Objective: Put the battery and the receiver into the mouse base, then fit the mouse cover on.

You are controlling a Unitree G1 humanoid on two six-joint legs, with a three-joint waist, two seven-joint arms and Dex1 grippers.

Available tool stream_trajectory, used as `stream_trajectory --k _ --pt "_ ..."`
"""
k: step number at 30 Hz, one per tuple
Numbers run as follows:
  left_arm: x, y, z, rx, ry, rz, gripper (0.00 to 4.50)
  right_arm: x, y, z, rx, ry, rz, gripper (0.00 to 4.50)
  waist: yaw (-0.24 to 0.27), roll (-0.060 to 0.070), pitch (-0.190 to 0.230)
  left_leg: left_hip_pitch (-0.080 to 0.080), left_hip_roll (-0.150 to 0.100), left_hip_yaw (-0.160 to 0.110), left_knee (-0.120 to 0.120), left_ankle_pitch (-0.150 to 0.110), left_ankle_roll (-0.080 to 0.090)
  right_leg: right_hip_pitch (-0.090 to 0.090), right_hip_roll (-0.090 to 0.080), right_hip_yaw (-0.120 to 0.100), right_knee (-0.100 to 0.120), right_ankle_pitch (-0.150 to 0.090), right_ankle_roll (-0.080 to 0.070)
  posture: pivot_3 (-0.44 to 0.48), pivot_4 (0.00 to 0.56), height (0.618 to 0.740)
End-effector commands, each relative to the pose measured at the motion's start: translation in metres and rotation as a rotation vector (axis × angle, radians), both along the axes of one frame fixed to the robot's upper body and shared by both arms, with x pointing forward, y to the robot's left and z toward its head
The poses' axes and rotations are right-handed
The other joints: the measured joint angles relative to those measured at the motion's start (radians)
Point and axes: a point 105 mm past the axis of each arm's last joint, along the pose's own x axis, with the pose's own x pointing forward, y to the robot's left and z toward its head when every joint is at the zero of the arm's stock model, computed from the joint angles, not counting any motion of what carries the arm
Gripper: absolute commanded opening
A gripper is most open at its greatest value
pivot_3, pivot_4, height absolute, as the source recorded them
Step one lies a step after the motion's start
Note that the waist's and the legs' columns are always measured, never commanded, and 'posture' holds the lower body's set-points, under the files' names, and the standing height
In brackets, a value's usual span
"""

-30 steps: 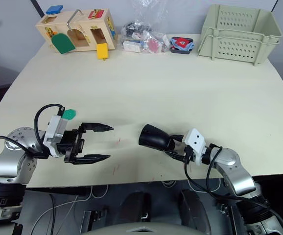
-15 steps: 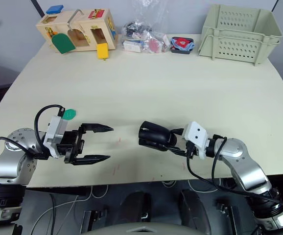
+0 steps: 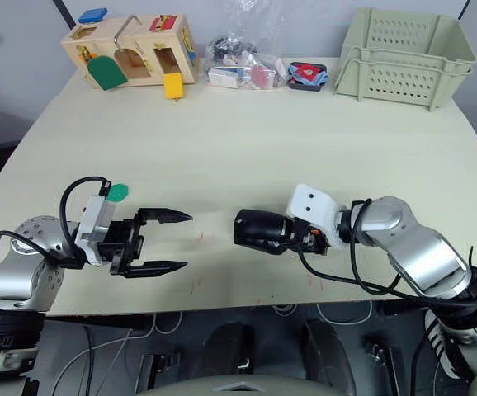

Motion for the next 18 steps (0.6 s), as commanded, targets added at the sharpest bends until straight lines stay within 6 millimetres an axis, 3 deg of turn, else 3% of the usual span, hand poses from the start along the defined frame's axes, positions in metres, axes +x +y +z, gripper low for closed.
stream_trajectory --k 1,18 --pt "-0.001 -0.001 0.005 -0.001 -0.034 -0.007 4.5 -0.001 0.009 0.005 -0.021 0.008 -0.014 2.23 -0.001 0.0 0.0 0.0 0.0 0.0 0.0 0.0 0.0 0.0 0.0 0.0 0.0 0.0 0.0 0.0 0.15 0.74" --pt "-0.003 -0.001 0.004 -0.005 -0.034 -0.001 4.5 0.009 0.016 -0.001 -0.14 0.065 -0.096 2.23 -0.002 0.0 0.0 0.0 0.0 -0.001 0.0 0.0 0.0 0.0 0.0 0.0 0.0 0.0 0.0 0.0 0.15 0.74"
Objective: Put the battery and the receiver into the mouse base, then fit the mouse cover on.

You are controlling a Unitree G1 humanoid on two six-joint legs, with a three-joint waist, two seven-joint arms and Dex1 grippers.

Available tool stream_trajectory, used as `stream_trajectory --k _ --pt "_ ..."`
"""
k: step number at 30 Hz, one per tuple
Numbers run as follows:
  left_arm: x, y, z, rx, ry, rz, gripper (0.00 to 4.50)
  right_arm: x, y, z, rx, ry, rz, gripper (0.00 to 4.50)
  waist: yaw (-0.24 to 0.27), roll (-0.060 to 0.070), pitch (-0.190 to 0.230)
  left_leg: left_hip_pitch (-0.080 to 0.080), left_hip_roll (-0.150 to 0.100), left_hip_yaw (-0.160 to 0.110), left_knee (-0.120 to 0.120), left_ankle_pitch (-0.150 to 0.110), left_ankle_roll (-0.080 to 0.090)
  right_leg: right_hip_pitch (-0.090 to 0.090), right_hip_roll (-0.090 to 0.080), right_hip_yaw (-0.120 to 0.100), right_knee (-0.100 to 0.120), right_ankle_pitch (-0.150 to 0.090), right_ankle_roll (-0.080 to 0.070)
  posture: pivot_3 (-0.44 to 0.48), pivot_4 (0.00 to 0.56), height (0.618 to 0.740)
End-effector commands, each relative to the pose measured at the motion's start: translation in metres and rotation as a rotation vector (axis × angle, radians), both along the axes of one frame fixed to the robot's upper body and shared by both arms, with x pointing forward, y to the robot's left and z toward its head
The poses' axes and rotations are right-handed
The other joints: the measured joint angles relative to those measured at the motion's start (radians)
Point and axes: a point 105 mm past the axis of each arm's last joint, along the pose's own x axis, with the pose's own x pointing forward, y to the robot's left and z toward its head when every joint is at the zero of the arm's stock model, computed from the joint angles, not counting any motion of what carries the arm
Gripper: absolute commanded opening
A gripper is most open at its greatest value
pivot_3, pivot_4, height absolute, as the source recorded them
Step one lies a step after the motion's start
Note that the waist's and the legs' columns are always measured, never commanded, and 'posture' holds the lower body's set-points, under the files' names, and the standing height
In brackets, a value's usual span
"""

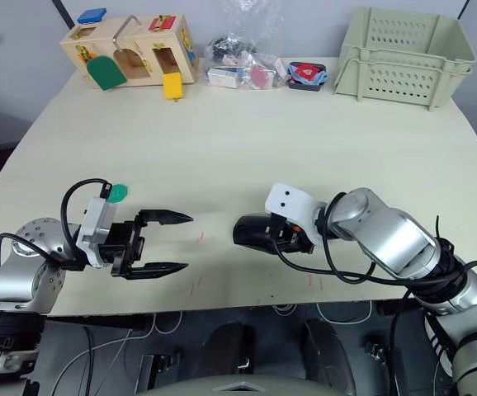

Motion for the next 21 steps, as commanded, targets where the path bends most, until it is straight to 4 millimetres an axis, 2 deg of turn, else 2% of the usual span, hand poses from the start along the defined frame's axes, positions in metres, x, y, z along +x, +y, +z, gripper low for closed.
stream_trajectory --k 1,21 --pt "-0.0016 -0.0015 0.0074 -0.001 -0.041 -0.007 4.5 0.004 0.0013 0.0069 -0.004 -0.025 -0.016 2.23 -0.001 0.0 0.0 0.0 0.0 0.0 0.0 0.0 0.0 0.0 0.0 0.0 0.0 0.0 0.0 0.0 0.15 0.74" --pt "-0.0008 -0.003 0.0066 -0.003 -0.038 -0.008 4.5 0.0017 -0.0071 -0.0014 -0.055 0.02 -0.055 2.23 -0.001 0.0 0.0 0.0 0.0 0.0 0.0 0.0 0.0 0.0 0.0 0.0 0.0 0.0 0.0 0.0 0.15 0.74"
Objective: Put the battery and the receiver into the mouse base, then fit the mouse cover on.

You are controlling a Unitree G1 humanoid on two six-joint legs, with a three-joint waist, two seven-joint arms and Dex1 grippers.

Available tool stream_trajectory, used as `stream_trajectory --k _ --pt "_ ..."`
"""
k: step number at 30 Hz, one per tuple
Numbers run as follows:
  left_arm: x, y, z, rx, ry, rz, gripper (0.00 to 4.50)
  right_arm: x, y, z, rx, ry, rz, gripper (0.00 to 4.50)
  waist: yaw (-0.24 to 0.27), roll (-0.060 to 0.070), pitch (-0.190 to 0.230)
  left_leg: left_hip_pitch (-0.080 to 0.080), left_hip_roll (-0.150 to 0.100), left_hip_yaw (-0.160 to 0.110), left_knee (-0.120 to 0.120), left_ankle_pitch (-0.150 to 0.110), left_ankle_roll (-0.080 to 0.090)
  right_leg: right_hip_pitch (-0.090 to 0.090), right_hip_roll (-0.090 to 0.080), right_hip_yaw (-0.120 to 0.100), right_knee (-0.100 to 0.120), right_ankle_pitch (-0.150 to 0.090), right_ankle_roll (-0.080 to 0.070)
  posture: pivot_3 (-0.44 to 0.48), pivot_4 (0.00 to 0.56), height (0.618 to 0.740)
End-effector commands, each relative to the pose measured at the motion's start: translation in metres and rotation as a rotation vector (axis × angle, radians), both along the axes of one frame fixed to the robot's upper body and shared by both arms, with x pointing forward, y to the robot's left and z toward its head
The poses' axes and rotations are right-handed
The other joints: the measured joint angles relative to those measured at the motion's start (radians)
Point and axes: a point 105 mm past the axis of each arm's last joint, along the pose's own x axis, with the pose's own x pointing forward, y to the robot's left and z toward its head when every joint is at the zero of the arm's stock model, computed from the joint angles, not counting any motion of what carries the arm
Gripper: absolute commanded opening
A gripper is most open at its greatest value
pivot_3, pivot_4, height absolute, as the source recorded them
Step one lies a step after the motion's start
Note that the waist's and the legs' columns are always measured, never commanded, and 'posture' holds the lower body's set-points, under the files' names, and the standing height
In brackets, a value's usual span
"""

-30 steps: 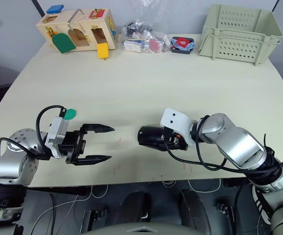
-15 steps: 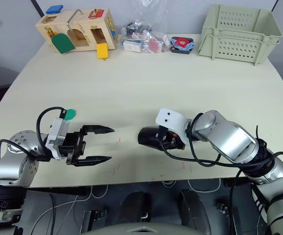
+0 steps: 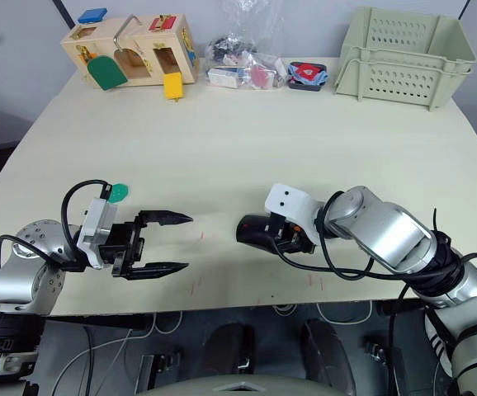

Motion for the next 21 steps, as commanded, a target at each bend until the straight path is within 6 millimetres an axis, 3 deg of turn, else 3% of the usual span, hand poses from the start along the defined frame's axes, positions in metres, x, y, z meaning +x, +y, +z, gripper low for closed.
stream_trajectory --k 1,7,9,11,13,21 --pt "-0.0018 -0.0032 0.0067 -0.001 -0.037 -0.022 4.5 0.0005 -0.0025 0.0031 -0.003 -0.019 -0.01 2.23 0.0 0.0 0.0 0.0 0.0 0.0 0.0 0.0 0.0 0.0 0.0 0.0 0.0 0.0 0.0 0.0 0.15 0.74" --pt "-0.0013 -0.0031 0.0068 0.001 -0.04 -0.021 4.5 -0.0001 -0.0016 0.0014 -0.002 -0.026 0.008 2.23 0.0 0.0 0.0 0.0 0.0 0.0 0.0 0.0 0.0 0.0 0.0 0.0 0.0 0.0 0.0 0.0 0.15 0.74" --pt "-0.0012 -0.0029 0.0068 0.001 -0.04 -0.019 4.5 -0.0003 -0.0017 0.0013 -0.003 -0.028 0.014 3.24 0.0 0.0 0.0 0.0 0.0 0.0 0.0 0.0 0.0 0.0 0.0 0.0 0.0 0.0 0.0 0.0 0.15 0.74" --pt "-0.0014 -0.0027 0.0068 0.001 -0.04 -0.018 4.5 -0.0001 -0.0018 0.0014 -0.002 -0.031 0.016 3.63 0.0 0.0 0.0 0.0 0.0 0.0 0.0 0.0 0.0 0.0 0.0 0.0 0.0 0.0 0.0 0.0 0.15 0.74" --pt "-0.0018 -0.0025 0.0067 0.001 -0.04 -0.018 4.5 -0.0001 -0.0021 0.0017 -0.002 -0.034 0.017 4.43 -0.001 0.0 0.0 0.0 0.0 0.0 0.0 0.0 0.0 0.0 0.0 0.0 0.0 0.0 0.0 0.0 0.15 0.74" --pt "-0.0016 -0.0022 0.0068 -0.001 -0.041 -0.014 4.5 -0.0023 -0.0031 0.0098 0.026 -0.044 0.038 4.48 -0.001 0.0 0.0 0.0 0.0 0.0 0.0 0.0 0.0 0.0 0.0 0.0 0.0 0.0 0.0 0.0 0.15 0.74"
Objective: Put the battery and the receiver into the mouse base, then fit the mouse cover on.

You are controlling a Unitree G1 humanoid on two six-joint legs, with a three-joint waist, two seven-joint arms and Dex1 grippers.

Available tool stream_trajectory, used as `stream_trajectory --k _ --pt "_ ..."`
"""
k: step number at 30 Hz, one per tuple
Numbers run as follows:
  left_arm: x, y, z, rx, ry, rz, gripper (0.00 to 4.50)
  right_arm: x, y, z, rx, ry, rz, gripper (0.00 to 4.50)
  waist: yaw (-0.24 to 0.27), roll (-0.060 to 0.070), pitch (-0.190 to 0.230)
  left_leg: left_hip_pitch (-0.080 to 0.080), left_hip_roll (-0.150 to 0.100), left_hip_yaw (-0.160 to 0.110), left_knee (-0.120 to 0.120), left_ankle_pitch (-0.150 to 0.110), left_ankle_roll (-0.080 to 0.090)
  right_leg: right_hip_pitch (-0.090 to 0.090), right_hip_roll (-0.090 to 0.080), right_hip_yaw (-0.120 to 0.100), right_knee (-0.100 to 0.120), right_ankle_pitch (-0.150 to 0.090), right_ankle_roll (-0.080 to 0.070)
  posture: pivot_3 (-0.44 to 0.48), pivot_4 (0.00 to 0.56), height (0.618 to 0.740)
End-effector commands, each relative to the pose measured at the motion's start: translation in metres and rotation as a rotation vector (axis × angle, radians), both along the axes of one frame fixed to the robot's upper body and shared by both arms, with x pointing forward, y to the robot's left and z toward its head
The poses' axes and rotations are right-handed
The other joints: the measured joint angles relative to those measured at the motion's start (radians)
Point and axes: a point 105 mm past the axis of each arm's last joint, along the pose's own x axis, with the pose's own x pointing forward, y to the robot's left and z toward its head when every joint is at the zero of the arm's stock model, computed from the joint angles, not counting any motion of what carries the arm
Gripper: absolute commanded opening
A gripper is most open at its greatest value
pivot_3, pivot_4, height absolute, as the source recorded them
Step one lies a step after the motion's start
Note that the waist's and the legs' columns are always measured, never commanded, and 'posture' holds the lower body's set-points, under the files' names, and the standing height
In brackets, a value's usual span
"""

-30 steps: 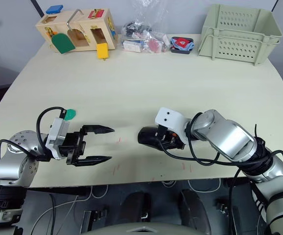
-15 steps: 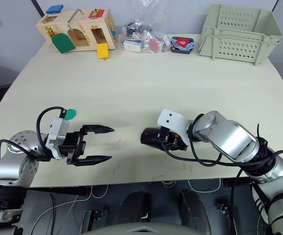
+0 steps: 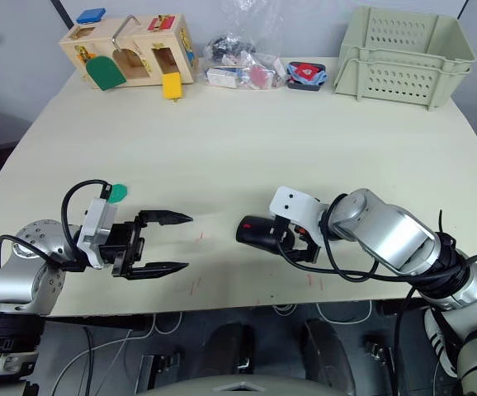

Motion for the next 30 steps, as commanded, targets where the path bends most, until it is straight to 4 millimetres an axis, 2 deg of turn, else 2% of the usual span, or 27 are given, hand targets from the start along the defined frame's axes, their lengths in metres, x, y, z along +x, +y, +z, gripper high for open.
stream_trajectory --k 1,8,11,15,19,30 --pt "-0.001 -0.002 0.007 -0.002 -0.041 -0.013 4.5 -0.002 0.006 0.018 0.078 -0.047 0.048 4.48 0.0 0.0 0.0 0.0 0.0 0.0 0.0 0.0 0.0 0.0 0.0 0.0 0.0 0.0 0.0 0.0 0.15 0.74" --pt "0.0 -0.001 0.007 -0.007 -0.041 -0.003 4.5 0.004 0.023 0.044 0.339 -0.164 0.118 4.48 0.0 0.0 0.0 0.0 0.0 0.0 0.0 0.0 0.0 0.0 0.0 0.0 0.0 0.0 0.0 0.0 0.15 0.74" --pt "0.0 -0.001 0.007 -0.009 -0.043 0.007 4.5 0.008 0.026 0.044 0.38 -0.173 0.119 3.88 0.0 0.0 0.0 0.0 0.0 0.0 0.0 0.0 0.0 0.0 0.0 0.0 0.0 0.0 0.0 0.0 0.15 0.74" --pt "-0.001 0.001 0.007 -0.012 -0.045 0.024 4.5 0.013 0.038 0.045 0.423 -0.184 0.146 2.06 0.0 0.0 0.0 0.0 0.0 0.0 0.0 0.0 0.0 0.0 0.0 0.0 0.0 0.0 0.0 0.0 0.15 0.74" --pt "-0.002 0.004 0.007 -0.013 -0.048 0.053 4.5 0.016 0.049 0.046 0.449 -0.191 0.17 2.06 -0.001 0.0 0.0 0.0 0.0 0.0 0.0 0.0 0.0 0.0 0.0 0.0 0.0 0.0 0.0 0.0 0.15 0.74" --pt "-0.006 0.013 0.006 -0.016 -0.049 0.137 4.5 0.023 0.07 0.027 0.342 -0.131 0.205 2.06 -0.001 0.0 0.0 0.0 0.0 0.001 0.0 0.0 0.0 0.0 0.0 0.0 0.0 0.0 0.0 0.0 0.15 0.74"
